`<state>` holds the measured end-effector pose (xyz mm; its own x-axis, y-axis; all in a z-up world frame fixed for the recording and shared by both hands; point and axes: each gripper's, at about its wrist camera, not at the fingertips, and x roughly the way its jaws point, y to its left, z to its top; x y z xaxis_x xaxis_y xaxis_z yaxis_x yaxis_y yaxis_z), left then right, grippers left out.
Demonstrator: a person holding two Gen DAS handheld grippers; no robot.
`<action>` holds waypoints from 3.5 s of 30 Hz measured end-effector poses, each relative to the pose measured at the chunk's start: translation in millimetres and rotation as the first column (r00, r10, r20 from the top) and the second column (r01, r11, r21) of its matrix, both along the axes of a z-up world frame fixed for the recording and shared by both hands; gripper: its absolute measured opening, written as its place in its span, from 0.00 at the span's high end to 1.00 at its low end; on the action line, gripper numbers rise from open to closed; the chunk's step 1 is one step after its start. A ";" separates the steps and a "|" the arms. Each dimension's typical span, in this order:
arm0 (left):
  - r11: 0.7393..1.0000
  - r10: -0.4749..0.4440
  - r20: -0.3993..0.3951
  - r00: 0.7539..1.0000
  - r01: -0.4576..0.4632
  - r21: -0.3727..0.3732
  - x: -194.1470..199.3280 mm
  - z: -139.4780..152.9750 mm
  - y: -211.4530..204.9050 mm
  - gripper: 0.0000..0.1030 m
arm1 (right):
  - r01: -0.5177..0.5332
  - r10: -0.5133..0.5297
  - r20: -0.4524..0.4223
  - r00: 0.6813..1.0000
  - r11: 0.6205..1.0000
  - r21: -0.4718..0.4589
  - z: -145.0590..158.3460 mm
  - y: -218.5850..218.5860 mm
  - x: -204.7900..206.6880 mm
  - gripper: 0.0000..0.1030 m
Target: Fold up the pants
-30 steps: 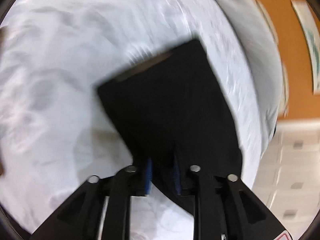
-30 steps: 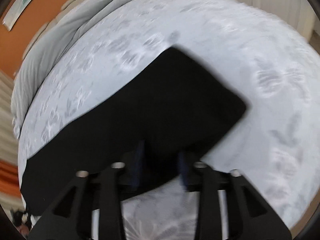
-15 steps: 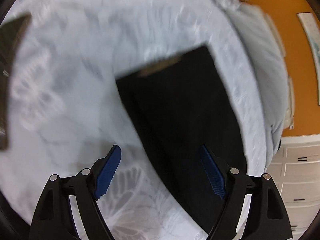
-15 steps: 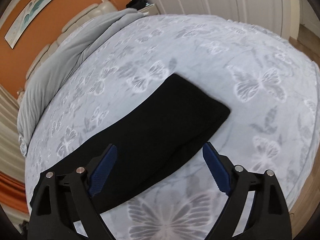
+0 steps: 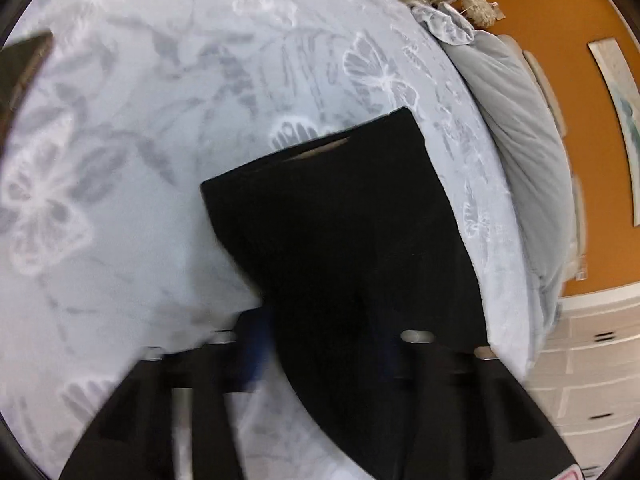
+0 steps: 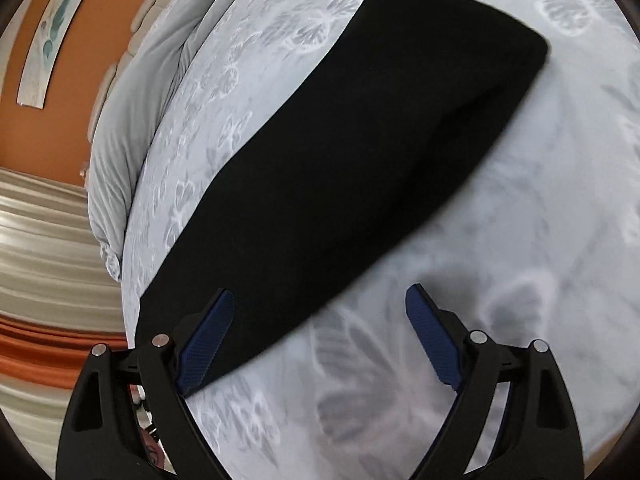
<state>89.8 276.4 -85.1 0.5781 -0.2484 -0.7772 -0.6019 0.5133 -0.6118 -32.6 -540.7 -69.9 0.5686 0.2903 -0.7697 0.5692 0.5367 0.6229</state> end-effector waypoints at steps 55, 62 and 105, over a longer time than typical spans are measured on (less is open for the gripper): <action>0.665 -0.574 -0.046 0.817 0.498 0.557 10.6 57.0 -232.6 0.34 | 0.167 -0.146 0.088 0.985 0.938 -0.304 7.8 -88.2 21.2 0.63; 0.545 -0.586 -0.056 0.808 0.444 0.711 4.5 68.0 -249.8 0.27 | 0.168 -0.146 0.085 0.986 0.892 -0.420 25.3 -74.0 30.2 0.88; 0.505 -0.532 -0.068 0.844 0.380 0.775 -13.8 86.0 -201.1 0.22 | 0.404 -0.354 0.205 0.913 0.856 -0.321 85.4 -73.8 -6.2 0.89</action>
